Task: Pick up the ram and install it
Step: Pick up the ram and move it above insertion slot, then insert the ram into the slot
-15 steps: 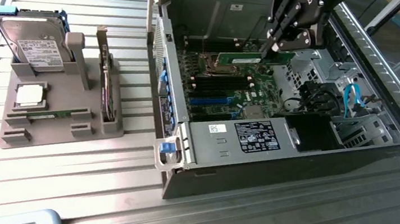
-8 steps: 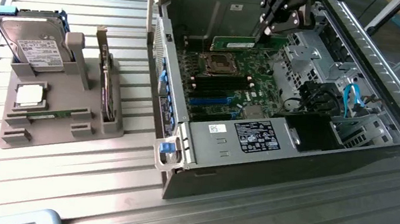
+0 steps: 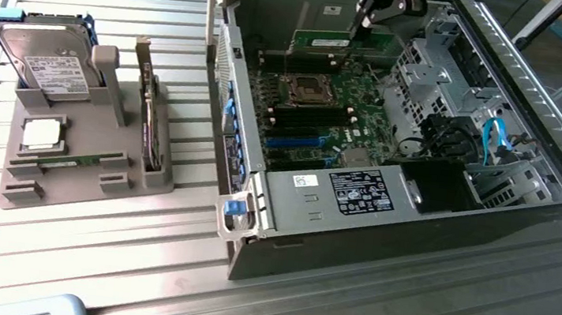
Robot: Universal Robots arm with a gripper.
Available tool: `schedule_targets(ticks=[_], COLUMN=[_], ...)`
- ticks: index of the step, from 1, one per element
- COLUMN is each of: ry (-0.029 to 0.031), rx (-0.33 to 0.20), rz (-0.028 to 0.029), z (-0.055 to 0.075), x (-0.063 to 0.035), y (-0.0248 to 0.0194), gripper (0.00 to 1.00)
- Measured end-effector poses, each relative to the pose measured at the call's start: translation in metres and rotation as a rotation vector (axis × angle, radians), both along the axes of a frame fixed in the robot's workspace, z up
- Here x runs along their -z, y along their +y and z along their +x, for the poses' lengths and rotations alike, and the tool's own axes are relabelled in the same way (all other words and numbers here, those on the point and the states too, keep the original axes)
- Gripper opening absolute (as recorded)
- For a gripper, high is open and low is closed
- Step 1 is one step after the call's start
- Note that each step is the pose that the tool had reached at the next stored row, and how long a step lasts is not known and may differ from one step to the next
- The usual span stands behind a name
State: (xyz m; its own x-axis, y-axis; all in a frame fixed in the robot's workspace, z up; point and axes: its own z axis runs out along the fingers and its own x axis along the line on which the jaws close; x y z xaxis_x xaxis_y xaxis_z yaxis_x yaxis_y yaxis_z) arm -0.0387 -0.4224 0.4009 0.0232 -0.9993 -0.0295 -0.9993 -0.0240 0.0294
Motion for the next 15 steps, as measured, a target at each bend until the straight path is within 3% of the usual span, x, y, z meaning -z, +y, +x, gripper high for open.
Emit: schedule_targets(ticks=[2, 15], ry=[-0.0001, -0.0001], rx=[0.0, 0.0], rz=[0.0001, 0.0001], z=[0.0001, 0.0001], x=[0.0002, 0.0001], y=[0.0021, 0.0023], gripper=[0.12, 0.12])
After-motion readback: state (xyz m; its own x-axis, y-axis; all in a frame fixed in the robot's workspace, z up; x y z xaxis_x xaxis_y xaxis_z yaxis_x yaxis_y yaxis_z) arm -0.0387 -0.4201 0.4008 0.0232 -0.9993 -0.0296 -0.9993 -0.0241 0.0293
